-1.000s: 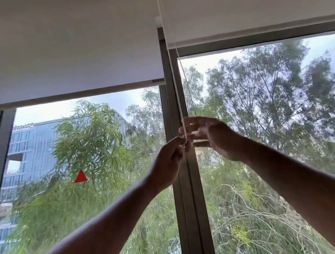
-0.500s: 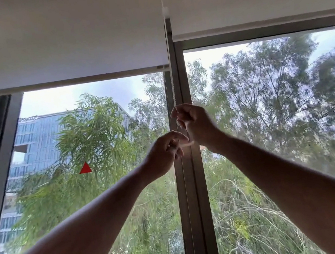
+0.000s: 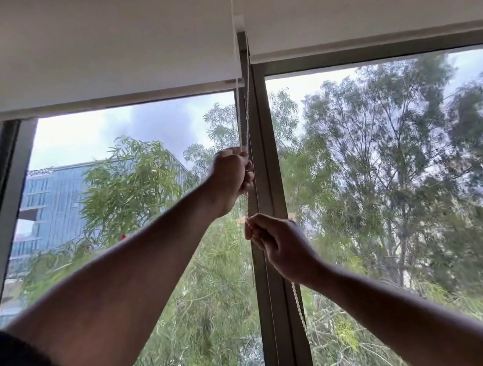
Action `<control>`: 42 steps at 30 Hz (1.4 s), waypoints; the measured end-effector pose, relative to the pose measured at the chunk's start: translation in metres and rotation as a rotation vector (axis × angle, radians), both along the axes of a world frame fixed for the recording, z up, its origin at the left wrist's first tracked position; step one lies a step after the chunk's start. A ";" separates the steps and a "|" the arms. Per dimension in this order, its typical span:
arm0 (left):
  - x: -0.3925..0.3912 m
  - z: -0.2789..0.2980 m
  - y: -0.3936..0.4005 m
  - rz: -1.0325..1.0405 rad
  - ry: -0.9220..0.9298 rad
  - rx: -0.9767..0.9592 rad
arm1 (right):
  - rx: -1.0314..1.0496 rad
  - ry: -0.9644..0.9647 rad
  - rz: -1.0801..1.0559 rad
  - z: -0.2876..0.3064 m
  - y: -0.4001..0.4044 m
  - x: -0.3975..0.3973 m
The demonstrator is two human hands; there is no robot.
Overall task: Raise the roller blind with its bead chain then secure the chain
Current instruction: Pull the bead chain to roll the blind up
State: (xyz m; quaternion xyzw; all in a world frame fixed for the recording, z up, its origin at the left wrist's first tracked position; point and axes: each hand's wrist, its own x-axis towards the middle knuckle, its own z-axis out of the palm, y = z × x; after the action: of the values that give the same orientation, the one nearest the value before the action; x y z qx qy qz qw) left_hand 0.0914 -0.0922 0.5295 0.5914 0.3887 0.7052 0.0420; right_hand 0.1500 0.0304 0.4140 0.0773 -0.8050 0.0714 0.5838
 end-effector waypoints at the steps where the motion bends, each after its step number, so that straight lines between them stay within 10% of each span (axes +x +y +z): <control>1: 0.001 -0.001 0.003 0.023 0.001 0.012 | -0.016 -0.004 0.014 0.000 0.002 0.000; 15: 0.010 -0.046 0.030 0.158 0.292 0.183 | -0.488 -0.132 0.135 0.046 0.014 0.045; 21: -0.011 -0.076 0.051 0.294 0.427 0.201 | -0.747 -0.006 0.600 0.109 -0.023 0.061; 29: -0.019 -0.076 0.060 0.319 0.487 0.123 | -0.365 0.206 0.217 0.113 -0.022 0.037; 42: -0.024 -0.035 0.032 -0.040 -0.064 0.078 | 0.128 0.073 -0.195 0.049 0.009 0.013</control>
State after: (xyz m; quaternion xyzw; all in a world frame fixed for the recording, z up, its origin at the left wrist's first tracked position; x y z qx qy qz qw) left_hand 0.0679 -0.0603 0.4945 0.5773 0.3476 0.7375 0.0453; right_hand 0.1629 0.0394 0.4628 0.0383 -0.7897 -0.0401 0.6109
